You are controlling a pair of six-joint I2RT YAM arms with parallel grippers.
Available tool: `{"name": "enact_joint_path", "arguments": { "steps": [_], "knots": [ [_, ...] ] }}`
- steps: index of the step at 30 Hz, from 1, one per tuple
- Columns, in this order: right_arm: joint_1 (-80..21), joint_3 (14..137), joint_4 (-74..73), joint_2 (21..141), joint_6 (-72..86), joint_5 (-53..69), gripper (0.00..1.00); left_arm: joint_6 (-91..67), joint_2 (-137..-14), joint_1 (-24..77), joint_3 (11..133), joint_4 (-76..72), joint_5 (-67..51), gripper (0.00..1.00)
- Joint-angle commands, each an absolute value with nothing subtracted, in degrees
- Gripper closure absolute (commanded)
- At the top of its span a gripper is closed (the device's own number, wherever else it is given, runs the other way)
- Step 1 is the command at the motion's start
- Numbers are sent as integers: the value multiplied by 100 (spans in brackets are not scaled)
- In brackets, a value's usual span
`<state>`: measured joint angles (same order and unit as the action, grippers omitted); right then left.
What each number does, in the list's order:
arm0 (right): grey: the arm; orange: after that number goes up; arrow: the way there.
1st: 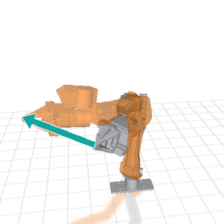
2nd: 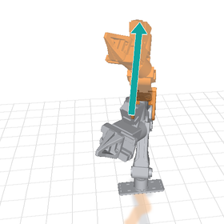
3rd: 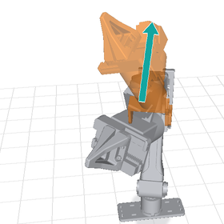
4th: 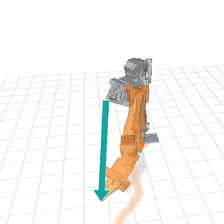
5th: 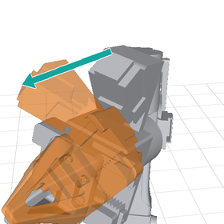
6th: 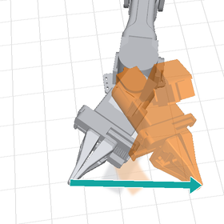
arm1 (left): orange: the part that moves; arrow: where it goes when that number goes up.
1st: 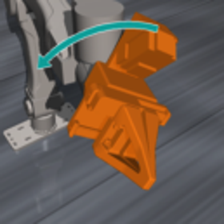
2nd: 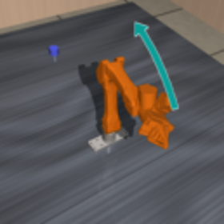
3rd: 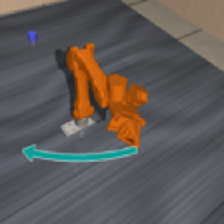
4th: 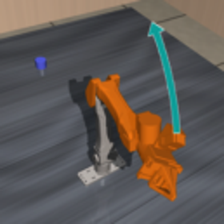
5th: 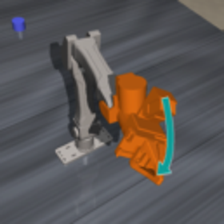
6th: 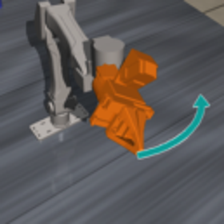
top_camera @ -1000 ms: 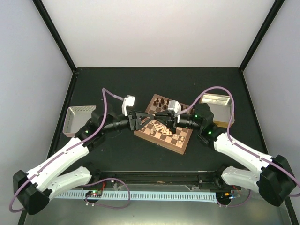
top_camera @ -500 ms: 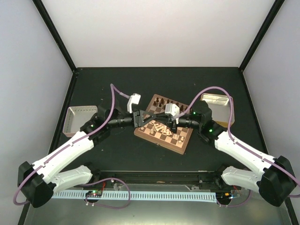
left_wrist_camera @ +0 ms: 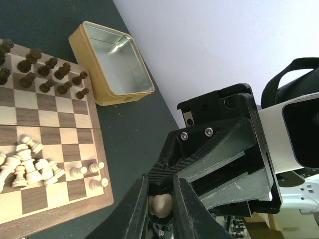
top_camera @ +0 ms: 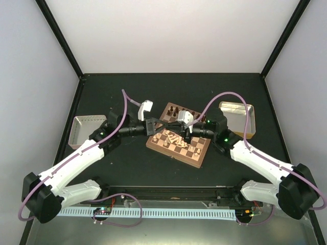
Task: Set up the chess pieces on the board
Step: Place the chess piece on the chessboard.
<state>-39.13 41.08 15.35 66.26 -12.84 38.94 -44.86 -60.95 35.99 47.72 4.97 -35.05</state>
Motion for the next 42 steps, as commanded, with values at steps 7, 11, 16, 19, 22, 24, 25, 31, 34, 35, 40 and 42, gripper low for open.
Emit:
{"name": "enact_joint_path", "arguments": {
  "steps": [7,11,16,19,22,24,25,31,34,35,40,42],
  "knots": [
    [-3962,4201,2067,7050,-1004,3785,94,-4199,-6238,3517,4841,735,-3383,93],
    [-3957,4197,2165,7211,-885,3751,94,-4129,-6316,3430,4813,742,-3312,94],
    [-3958,4265,2234,7429,-780,3718,94,-4033,-6484,3352,4808,817,-3322,96],
    [-3958,4358,2233,7602,-740,3659,93,-3994,-6582,3307,4807,851,-3332,98],
    [-3959,4452,2228,7788,-691,3602,91,-3963,-6675,3255,4805,846,-3339,99],
    [-3960,4494,2247,7889,-696,3541,89,-3932,-6765,3223,4818,838,-3334,98],
    [-3957,4520,2257,7933,-702,3500,87,-3920,-6808,3198,4824,843,-3339,98],
    [-3956,4590,2177,8200,-739,3230,64,-3743,-7176,3078,4918,904,-3274,98],
    [-3955,4526,2220,8219,-704,3122,54,-3591,-7390,3047,5028,1041,-3070,98],
    [-3954,4496,2235,8198,-671,3084,51,-3541,-7519,3046,5060,1096,-2995,99],
    [-3938,4271,2310,7958,-461,2691,42,-3335,-7924,3049,5203,1166,-2707,99],
    [-3915,4183,2260,7805,-277,2476,41,-3278,-8067,3057,5233,1167,-2573,98]
  ]
}}
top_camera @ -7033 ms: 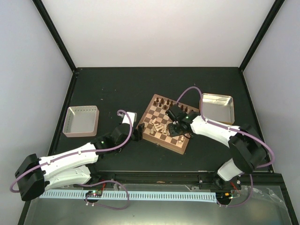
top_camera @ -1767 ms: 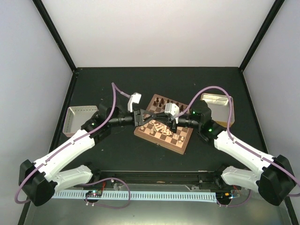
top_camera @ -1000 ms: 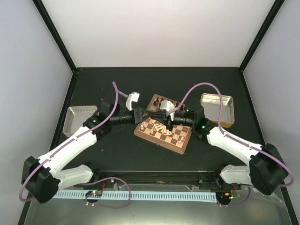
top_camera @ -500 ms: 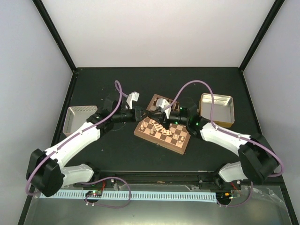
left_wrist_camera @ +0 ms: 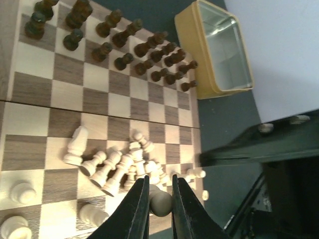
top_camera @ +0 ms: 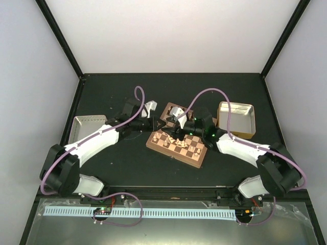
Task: Set up the chess pieces on the board
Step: Place the chess piece on the chessboard.
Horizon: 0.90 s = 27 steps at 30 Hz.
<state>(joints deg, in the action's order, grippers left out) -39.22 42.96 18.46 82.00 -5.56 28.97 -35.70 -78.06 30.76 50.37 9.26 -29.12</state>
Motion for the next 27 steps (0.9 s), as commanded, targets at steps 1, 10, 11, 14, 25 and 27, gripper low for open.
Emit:
{"name": "enact_joint_path", "arguments": {
  "steps": [1,10,11,14,25,27],
  "knots": [
    [-3904,4120,2254,7714,-97,2397,41,-3256,-8135,3063,5244,1185,-2480,98],
    [-3893,3422,2282,6657,1294,1509,41,-3250,-8590,3270,5291,1374,-1658,98],
    [-3890,3419,2185,6581,1411,1439,41,-3260,-8624,3302,5293,1372,-1585,98],
    [-3886,3428,1909,6396,1666,1288,41,-3325,-8719,3405,5325,1414,-1334,98],
    [-3893,3394,1450,5900,1833,783,41,-3652,-8997,3759,5422,1434,-633,98],
    [-3892,3375,1415,5819,1820,729,41,-3700,-9053,3805,5450,1450,-511,97]
  ]
}}
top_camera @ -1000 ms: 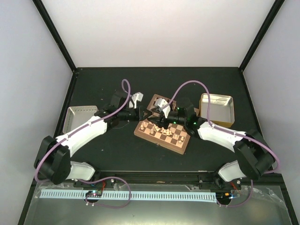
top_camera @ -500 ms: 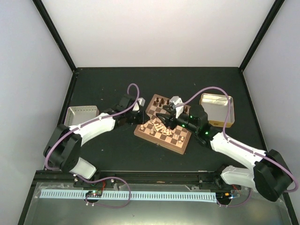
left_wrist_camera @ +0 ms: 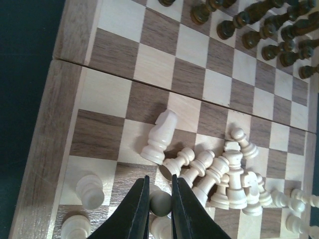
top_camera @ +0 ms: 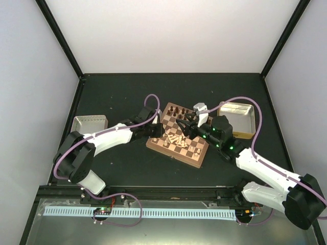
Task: Set up the chess pieces on the board
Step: Place the chess piece on the chessboard.
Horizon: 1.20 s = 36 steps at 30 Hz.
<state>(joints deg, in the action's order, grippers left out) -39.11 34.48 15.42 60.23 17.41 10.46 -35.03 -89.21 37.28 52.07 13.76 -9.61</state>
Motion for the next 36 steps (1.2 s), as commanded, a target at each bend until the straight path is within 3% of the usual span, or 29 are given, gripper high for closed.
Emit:
{"name": "enact_joint_path", "arguments": {
  "steps": [1,21,36],
  "knots": [
    [-3889,3367,1391,5784,1815,708,41,-3719,-9079,3825,5469,1472,-462,97],
    [-3892,3550,681,5082,1808,281,41,-3745,-9175,3922,5858,1991,-445,95],
    [-3892,3849,-686,4584,2444,-422,40,-3934,-8835,4143,6104,2479,-162,95]
  ]
}}
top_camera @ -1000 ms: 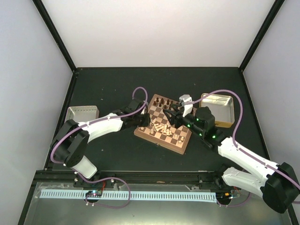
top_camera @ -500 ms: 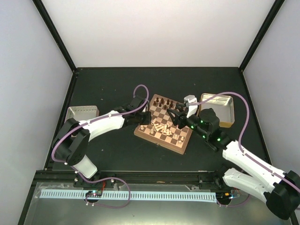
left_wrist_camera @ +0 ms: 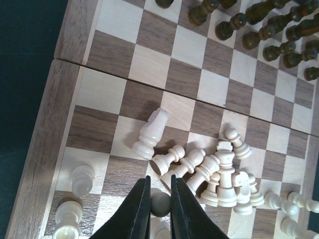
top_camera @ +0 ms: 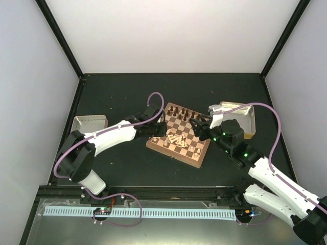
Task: Set up the chess pieces on the board
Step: Place the chess piece on the chessboard.
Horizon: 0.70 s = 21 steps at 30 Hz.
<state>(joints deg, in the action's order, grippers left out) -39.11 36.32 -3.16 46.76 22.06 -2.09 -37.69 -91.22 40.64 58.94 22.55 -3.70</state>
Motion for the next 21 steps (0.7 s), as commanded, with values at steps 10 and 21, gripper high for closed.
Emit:
{"name": "enact_joint_path", "arguments": {
  "steps": [10,21],
  "knots": [
    [-3886,3810,-718,4593,2650,-262,40,-3854,-9161,4186,5758,1832,-33,95],
    [-3887,3892,-607,4755,2530,-137,40,-3774,-9317,4289,5465,1544,338,95]
  ]
}}
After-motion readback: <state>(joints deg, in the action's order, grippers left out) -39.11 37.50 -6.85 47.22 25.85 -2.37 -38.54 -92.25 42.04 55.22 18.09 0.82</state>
